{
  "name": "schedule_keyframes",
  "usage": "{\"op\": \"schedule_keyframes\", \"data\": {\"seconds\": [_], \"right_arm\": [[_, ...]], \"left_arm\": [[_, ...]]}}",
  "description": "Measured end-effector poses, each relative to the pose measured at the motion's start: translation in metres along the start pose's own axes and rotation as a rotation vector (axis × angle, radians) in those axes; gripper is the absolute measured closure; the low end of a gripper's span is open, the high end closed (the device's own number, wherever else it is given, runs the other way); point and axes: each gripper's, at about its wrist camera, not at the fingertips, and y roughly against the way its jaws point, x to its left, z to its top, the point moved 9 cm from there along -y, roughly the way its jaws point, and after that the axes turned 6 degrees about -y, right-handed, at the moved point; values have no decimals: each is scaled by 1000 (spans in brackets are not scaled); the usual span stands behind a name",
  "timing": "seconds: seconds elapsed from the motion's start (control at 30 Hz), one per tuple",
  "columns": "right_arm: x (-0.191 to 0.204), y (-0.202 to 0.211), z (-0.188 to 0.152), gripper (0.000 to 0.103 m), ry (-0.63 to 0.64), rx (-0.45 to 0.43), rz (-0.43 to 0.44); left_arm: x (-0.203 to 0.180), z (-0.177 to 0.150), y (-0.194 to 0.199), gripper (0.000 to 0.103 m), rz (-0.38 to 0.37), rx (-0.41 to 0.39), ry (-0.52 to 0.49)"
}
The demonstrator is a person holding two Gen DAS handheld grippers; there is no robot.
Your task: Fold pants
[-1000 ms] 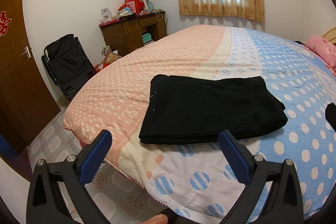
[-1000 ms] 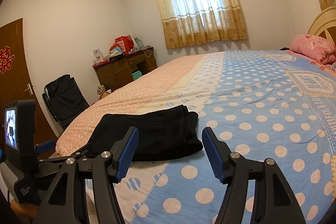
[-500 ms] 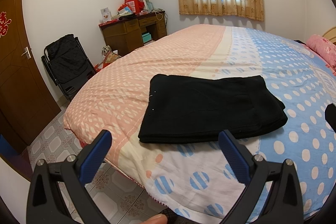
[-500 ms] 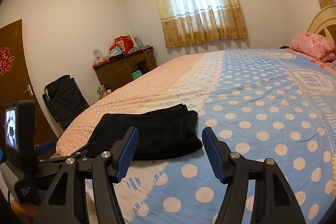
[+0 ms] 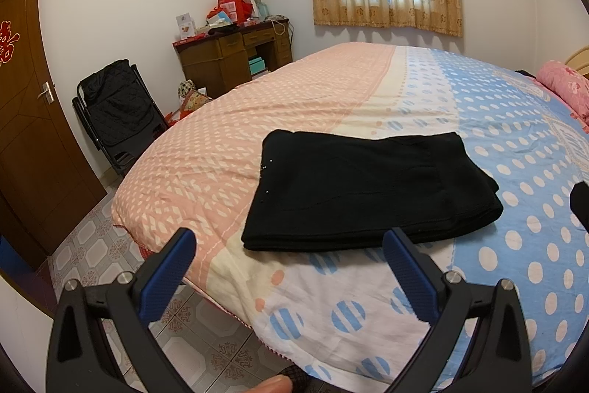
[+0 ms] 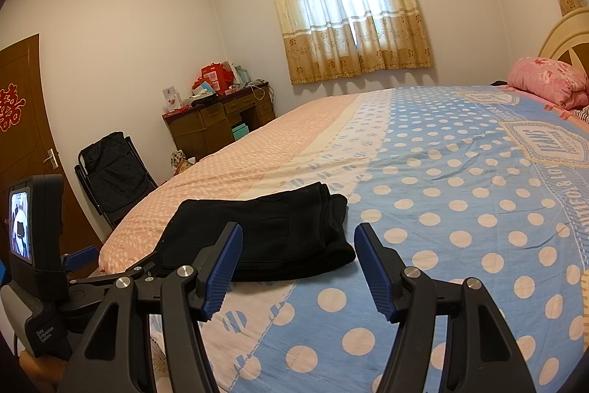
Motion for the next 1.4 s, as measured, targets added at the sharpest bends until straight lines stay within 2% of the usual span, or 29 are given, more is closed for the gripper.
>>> {"op": "schedule_keyframes", "data": {"seconds": [1.23, 1.4], "right_arm": [[0, 1, 1, 38, 0, -4, -2], [1, 0, 1, 38, 0, -4, -2]], "left_arm": [[4, 2, -4, 0, -4, 21, 7], [5, 5, -3, 0, 22, 9, -1]]}}
